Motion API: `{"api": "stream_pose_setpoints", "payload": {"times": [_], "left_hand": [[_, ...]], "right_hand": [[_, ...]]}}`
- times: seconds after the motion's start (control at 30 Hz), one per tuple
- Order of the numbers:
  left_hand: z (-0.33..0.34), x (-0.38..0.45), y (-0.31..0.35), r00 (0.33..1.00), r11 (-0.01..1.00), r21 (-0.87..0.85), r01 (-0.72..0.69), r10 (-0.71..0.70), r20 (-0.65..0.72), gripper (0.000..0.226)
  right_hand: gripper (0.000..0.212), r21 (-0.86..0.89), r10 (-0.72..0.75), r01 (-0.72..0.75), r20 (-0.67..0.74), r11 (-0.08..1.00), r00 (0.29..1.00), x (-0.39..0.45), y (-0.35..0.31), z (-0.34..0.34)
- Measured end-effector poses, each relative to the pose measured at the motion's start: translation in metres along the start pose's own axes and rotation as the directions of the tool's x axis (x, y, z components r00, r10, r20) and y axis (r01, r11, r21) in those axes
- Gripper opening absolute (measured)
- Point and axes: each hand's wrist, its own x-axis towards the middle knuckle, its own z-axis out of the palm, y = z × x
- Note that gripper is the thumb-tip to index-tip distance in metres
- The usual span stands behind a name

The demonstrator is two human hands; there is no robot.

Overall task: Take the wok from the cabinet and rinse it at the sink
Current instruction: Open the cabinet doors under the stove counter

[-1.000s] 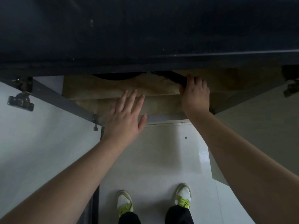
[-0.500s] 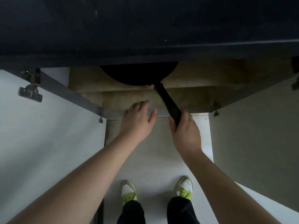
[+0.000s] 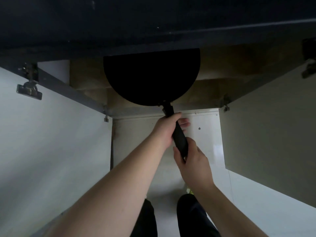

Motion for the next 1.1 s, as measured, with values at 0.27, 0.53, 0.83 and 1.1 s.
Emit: {"api": "stream_pose_setpoints", "payload": {"times": [0.27,0.53,0.83,1.1], "left_hand": [[0.002,-0.013,-0.026,0.99,0.994,-0.097,0.044,-0.056,-0.128,0.02],[0.002,-0.032,-0.027,0.986,1.0,-0.01,-0.028,0.026,-0.163,0.024],[-0.003,-0.11,-0.052,0.997,0.999,0.039,0.008,-0.005,-0.081,0.026],[-0.006,-0.203,-0.074,0.999,0.988,0.154,-0.014,0.007,0.046,0.033]], "right_hand": [[0.021,0.159,0.3,-0.368,0.336,0.916,0.893,-0.012,0.004,-0.001],[0.023,0.234,0.31,-0.351,0.193,0.907,0.931,-0.026,-0.02,0.001],[0.016,0.213,0.353,-0.403,0.235,0.89,0.906,-0.096,-0.048,-0.039],[0.015,0.267,0.386,-0.432,0.207,0.862,0.899,-0.178,-0.087,-0.087]]}}
